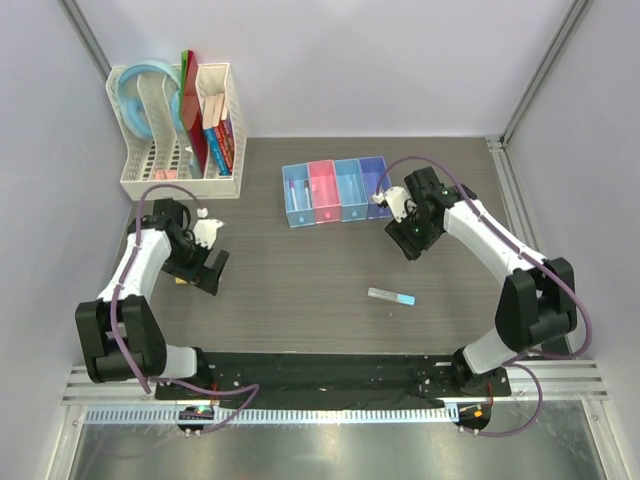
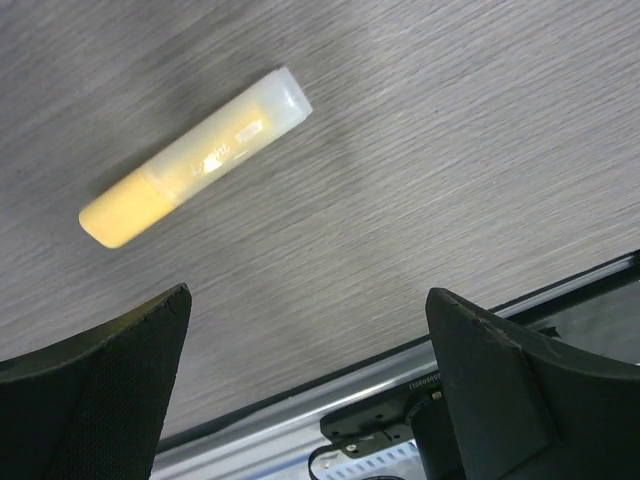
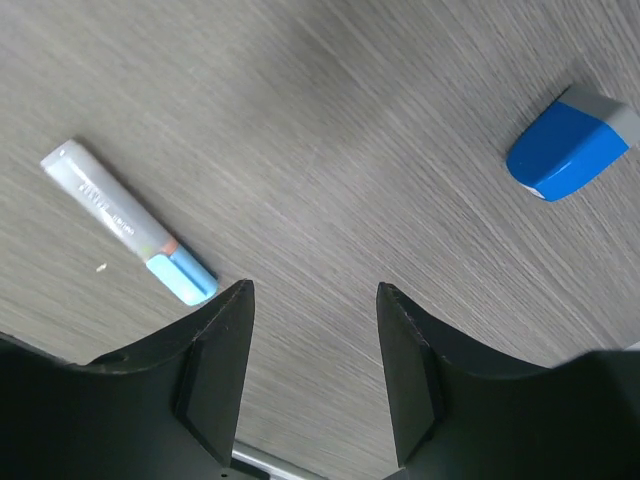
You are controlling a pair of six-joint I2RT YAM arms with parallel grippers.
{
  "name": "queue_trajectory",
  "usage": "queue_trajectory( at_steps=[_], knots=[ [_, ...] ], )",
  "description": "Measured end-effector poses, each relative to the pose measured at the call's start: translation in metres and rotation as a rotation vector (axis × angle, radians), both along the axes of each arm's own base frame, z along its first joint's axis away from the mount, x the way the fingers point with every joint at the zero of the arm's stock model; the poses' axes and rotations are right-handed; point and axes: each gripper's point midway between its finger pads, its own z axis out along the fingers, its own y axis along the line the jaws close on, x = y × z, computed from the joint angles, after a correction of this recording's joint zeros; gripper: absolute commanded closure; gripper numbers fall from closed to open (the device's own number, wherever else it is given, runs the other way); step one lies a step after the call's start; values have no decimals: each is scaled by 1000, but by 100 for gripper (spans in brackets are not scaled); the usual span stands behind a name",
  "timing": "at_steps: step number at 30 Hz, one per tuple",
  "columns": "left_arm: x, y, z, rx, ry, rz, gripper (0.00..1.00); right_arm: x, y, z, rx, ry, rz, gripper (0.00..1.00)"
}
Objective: Sort the stationery into containers
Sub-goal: Pick up the stationery from the center of the board.
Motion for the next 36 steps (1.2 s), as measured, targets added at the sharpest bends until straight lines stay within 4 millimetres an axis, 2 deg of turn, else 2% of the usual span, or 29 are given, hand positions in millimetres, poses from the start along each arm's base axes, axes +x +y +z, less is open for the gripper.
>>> queue_trajectory(
  at_steps=[6,14,27,36],
  knots=[
    [-5,8,-8,37,55,59,0,-21,7,5,-6,-21,96,43],
    [-11,11,-34,55,189,124,0,-47,18,12,-14,-25,219,43],
    [-10,6,-53,25,264,160,0,-50,29,20,-6,-51,260,43],
    [19,7,-60,14,245,200,0,-50,32,21,-2,-55,264,43]
  ],
)
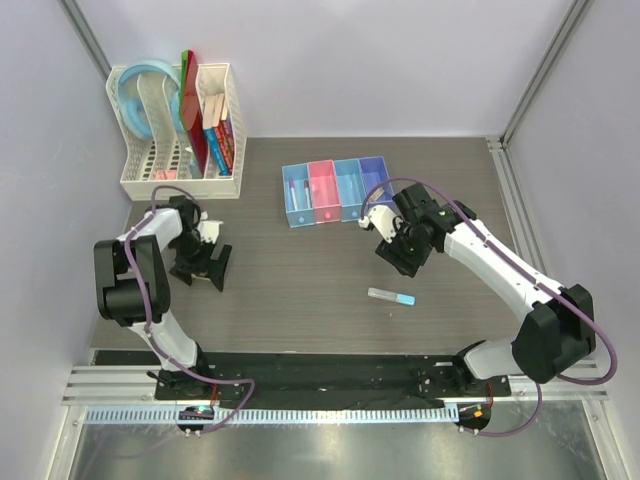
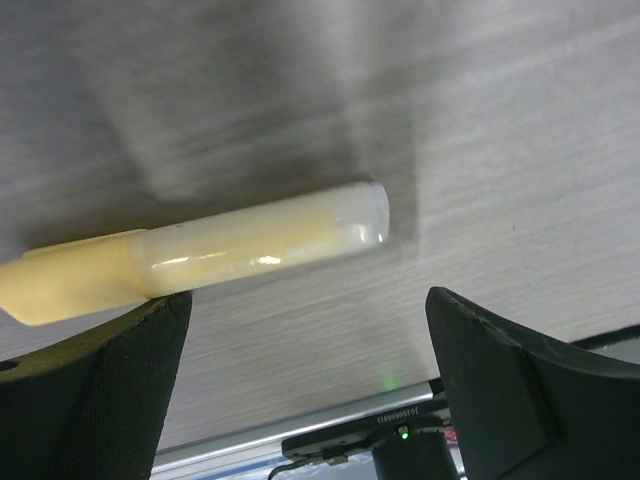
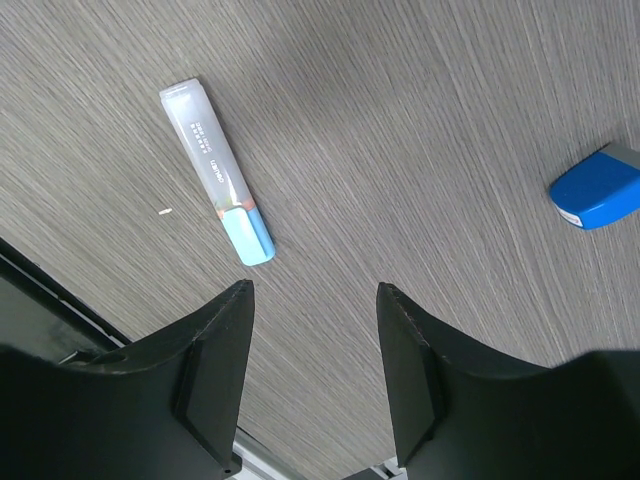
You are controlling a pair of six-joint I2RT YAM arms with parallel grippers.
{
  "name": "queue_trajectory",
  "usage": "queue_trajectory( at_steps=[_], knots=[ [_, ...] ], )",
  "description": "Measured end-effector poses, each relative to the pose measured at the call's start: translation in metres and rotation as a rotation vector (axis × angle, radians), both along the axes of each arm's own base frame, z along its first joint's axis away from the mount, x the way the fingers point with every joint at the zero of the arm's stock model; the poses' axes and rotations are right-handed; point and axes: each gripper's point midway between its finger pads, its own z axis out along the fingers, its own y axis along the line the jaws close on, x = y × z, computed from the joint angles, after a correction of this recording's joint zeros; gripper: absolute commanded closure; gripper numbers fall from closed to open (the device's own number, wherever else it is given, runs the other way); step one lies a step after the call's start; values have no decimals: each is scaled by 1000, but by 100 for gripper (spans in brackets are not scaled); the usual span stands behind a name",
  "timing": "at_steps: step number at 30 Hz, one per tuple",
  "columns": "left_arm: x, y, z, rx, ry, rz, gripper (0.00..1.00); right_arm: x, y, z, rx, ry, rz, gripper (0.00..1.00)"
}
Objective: Sort the stationery into containers
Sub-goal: Pick up the stationery from the center of the board.
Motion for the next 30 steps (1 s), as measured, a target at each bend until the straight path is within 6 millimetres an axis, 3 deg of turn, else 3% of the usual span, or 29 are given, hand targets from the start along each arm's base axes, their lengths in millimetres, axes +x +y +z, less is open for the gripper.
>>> queue_trajectory(
  at_steps=[9,16,24,30],
  knots=[
    [32,10,-3,85,-66,17,0,0,2,0,5,-3,4,43],
    [46,5,-7,153,-81,-34,0,0,3,1,9,-1,7,43],
    [54,-13,-8,170,-96,-87,0,2,7,3,18,-3,13,43],
    [54,-16,-8,169,-98,-97,3,-7,10,-15,30,61,-1,43]
  ],
)
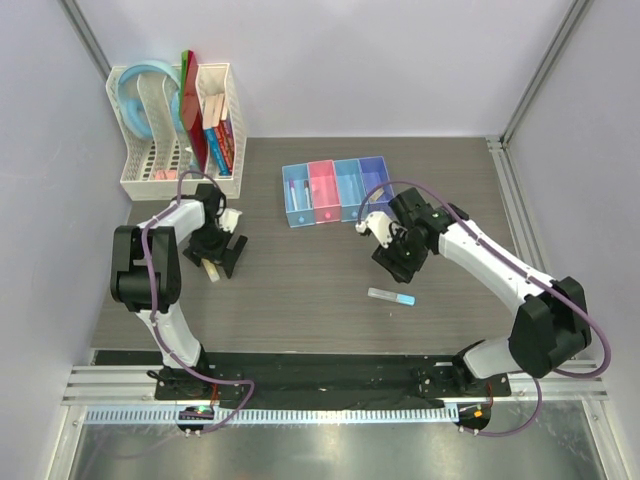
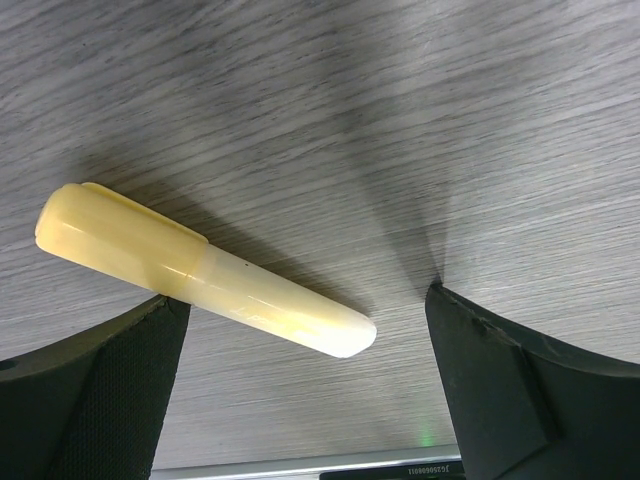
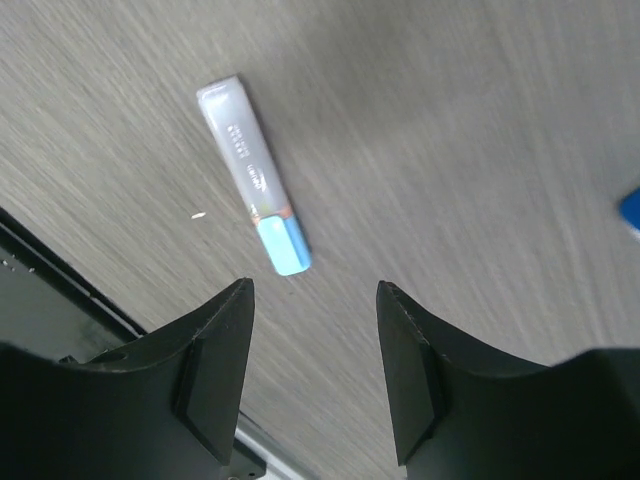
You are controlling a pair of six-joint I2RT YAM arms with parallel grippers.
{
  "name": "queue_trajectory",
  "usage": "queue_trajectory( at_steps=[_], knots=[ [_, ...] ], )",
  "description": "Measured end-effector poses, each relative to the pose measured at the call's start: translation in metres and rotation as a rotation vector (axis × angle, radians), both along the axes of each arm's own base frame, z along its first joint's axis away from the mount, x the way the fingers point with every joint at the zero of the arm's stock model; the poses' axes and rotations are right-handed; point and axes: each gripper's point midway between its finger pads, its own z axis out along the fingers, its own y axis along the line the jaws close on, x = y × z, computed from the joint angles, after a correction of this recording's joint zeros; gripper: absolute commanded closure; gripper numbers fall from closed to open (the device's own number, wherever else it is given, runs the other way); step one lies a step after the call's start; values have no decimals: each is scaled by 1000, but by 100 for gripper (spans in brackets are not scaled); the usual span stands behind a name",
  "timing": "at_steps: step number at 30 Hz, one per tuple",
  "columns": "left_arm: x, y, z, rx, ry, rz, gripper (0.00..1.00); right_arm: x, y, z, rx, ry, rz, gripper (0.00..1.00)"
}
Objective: Sort the stationery into containers
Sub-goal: Pick up the stationery from the center of the board.
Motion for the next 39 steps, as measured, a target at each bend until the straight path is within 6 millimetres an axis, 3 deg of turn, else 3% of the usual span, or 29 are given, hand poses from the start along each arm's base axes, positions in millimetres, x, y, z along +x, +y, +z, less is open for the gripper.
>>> queue_trajectory(
  at_steps=[5,9,17,22,26,39],
  knots=[
    [0,-2,0,-2,-1,-4,15,-24,-8,-29,-32,85,6,43],
    [1,-4,0,-3,-7,-11,31,-42,-12,-45,-67,133,31,43],
    [4,-5,1,-4,-19,-14,65,-50,-13,-58,-101,129,68,42],
    [4,-7,1,-14,-24,-19,80,-53,-15,-65,-125,127,83,42],
    [3,-9,1,-22,-25,-23,100,-51,-15,-71,-139,123,90,42],
    [-3,-22,9,-97,-38,-33,100,-43,-13,-98,-181,122,95,42]
  ],
)
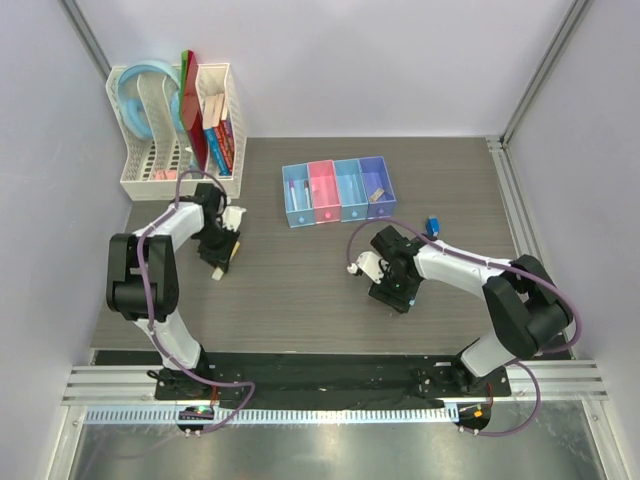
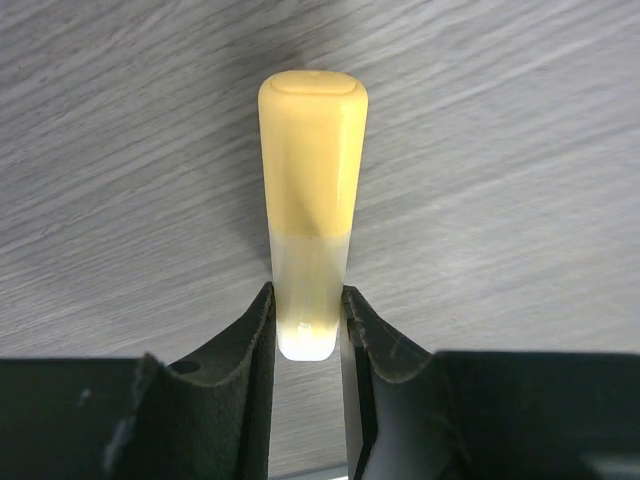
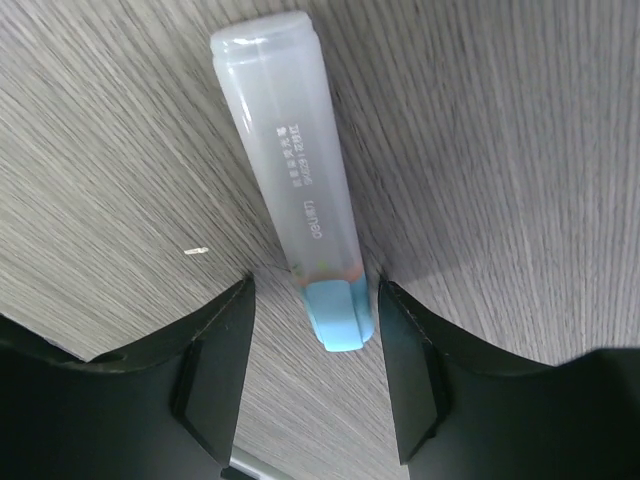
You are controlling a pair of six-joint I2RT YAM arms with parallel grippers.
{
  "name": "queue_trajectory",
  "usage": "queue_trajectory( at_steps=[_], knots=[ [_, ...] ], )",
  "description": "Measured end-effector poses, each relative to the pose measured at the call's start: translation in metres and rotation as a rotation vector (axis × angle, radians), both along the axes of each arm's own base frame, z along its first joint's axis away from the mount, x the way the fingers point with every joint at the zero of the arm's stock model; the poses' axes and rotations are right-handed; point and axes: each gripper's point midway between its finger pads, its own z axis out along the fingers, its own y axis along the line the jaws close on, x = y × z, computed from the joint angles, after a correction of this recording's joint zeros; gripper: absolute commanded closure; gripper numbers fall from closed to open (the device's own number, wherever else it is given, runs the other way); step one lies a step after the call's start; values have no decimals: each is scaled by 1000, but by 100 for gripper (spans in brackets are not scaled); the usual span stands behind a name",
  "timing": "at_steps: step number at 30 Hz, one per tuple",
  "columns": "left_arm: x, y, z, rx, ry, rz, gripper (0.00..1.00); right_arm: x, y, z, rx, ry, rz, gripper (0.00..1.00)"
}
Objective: Sort the stationery into containers
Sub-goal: Pick up the stationery from the center of the board, then place the stationery in the storage box.
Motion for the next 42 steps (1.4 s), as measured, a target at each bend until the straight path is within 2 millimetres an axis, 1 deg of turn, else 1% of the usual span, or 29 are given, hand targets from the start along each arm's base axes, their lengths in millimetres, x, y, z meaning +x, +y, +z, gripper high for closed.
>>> queue_trajectory(
  at_steps=[2,4,5,7,8,9,12,14,18,20,22,25,28,30,32,34,37,39,40,41,42],
  knots=[
    [1,-5,8,-28,-19,-5,100,0,1,-2,-4,4,1,44],
    [1,-10,16,-61,-35,-12,100,0,1,-3,-6,5,3,53],
    [0,-14,21,-83,-44,-16,100,-1,1,-3,-8,9,4,66],
    [4,-25,38,-143,-78,-27,100,-2,3,-4,-10,22,7,79],
    [6,-28,42,-159,-92,-31,100,-2,3,-4,-13,23,7,93],
    [9,-34,51,-190,-115,-35,100,-1,3,-4,-22,19,8,98],
    [25,-51,78,-282,-186,-41,100,0,1,-3,-38,18,3,99],
    [44,-67,101,-358,-258,-49,100,0,1,-3,-39,19,-7,99],
    [73,-100,135,-490,-362,-63,100,0,1,-4,-45,17,-8,99],
    [90,-125,152,-573,-403,-75,100,0,1,-4,-46,16,-12,99],
    [106,-151,164,-653,-419,-93,100,0,1,-3,-46,15,-20,99],
    [129,-189,174,-755,-410,-115,100,-1,1,-3,-47,14,-36,99],
    [154,-224,171,-844,-374,-112,100,0,1,-3,-47,10,-53,99],
    [166,-242,160,-885,-335,-93,100,1,1,-1,-45,1,-59,99],
    [173,-253,148,-915,-292,-67,100,6,1,0,-39,-31,-60,99],
    [183,-261,133,-935,-254,-35,100,12,3,2,-22,-74,-62,99],
    [199,-266,112,-951,-218,17,100,18,4,10,0,-124,-60,99],
    [203,-268,102,-954,-196,44,99,22,6,18,19,-159,-57,99],
    [206,-269,97,-956,-186,57,97,24,7,23,31,-180,-54,99],
    [209,-270,94,-958,-182,63,88,26,8,27,39,-193,-51,99],
    [211,-271,92,-961,-178,71,83,28,9,31,49,-207,-48,99]
  ],
)
